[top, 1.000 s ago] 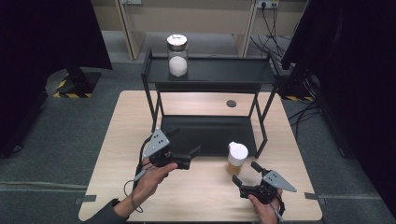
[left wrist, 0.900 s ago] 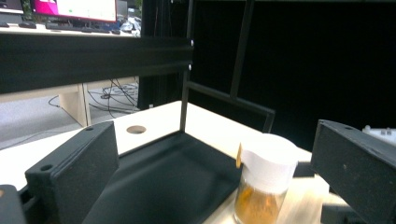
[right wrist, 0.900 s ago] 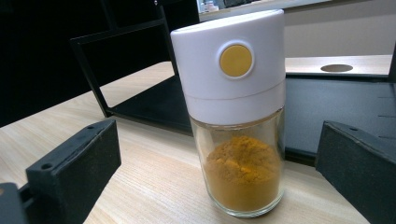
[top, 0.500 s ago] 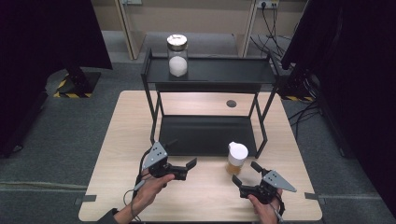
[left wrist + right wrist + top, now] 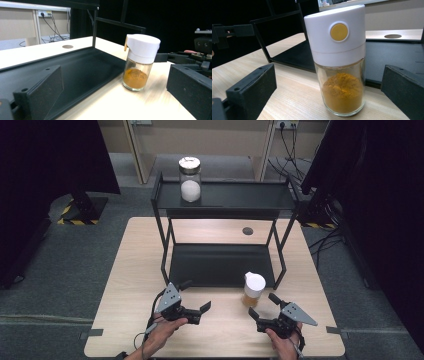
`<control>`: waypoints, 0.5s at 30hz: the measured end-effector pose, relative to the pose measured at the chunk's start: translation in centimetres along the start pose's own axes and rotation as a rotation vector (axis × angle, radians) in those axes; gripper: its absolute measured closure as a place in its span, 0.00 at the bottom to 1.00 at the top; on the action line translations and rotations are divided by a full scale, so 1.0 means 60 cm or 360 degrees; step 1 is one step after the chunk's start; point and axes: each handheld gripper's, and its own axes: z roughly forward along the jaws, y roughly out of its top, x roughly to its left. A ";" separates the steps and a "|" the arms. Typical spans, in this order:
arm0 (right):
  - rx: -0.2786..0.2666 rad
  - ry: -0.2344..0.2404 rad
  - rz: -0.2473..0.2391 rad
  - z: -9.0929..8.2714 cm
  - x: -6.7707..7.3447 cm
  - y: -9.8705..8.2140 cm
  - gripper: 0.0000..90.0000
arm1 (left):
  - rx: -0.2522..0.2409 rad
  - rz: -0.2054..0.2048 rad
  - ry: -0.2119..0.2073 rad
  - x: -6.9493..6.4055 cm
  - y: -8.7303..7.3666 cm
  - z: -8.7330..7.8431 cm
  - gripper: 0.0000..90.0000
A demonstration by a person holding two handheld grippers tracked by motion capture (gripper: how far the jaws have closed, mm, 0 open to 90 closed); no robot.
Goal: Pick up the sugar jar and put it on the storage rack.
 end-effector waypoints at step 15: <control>-0.0007 0.0020 0.0009 -0.001 -0.003 -0.001 0.01 | 0.0011 -0.0010 -0.0053 0.010 -0.037 -0.012 0.00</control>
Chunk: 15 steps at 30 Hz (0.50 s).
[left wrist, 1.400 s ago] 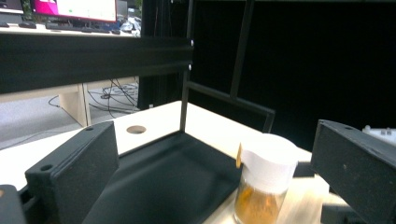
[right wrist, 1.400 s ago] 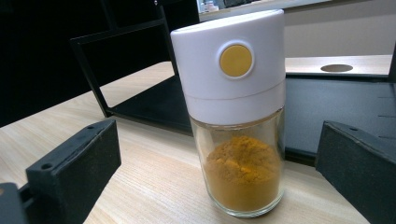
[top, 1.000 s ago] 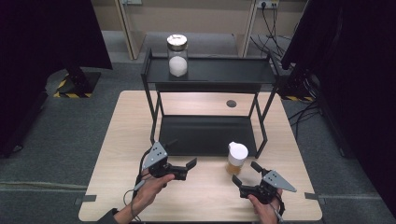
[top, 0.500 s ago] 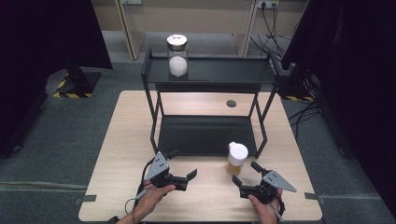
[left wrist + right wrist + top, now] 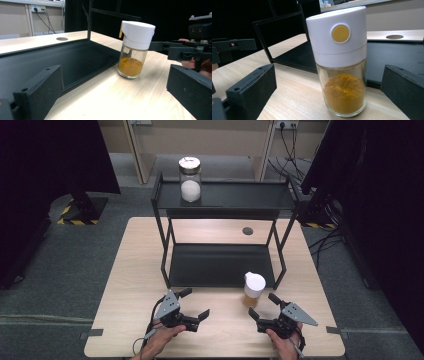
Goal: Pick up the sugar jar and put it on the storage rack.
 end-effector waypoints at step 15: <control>-0.0007 -0.0002 0.0015 -0.003 -0.001 -0.001 0.01 | -0.0026 -0.0011 0.0033 0.010 -0.007 -0.012 0.00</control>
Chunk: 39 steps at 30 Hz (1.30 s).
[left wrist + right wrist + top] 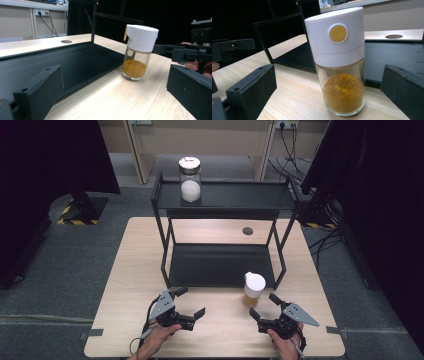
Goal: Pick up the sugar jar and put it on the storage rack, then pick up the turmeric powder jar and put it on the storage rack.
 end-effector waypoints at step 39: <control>0.0034 -0.0056 -0.0128 0.039 0.003 0.023 0.01 | 0.0019 -0.0023 0.0005 -0.005 -0.011 0.002 0.00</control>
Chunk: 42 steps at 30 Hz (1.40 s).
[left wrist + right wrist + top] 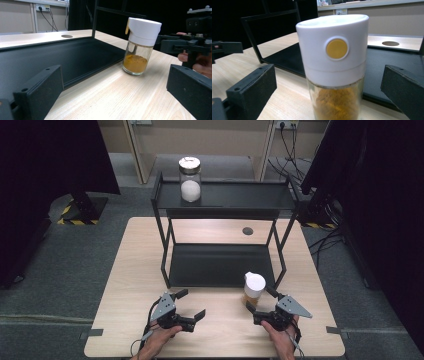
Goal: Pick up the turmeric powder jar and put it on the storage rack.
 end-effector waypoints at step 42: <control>0.0078 -0.0084 -0.0138 0.042 0.014 0.029 0.34 | 0.0014 -0.0012 0.0000 -0.001 -0.003 0.000 0.00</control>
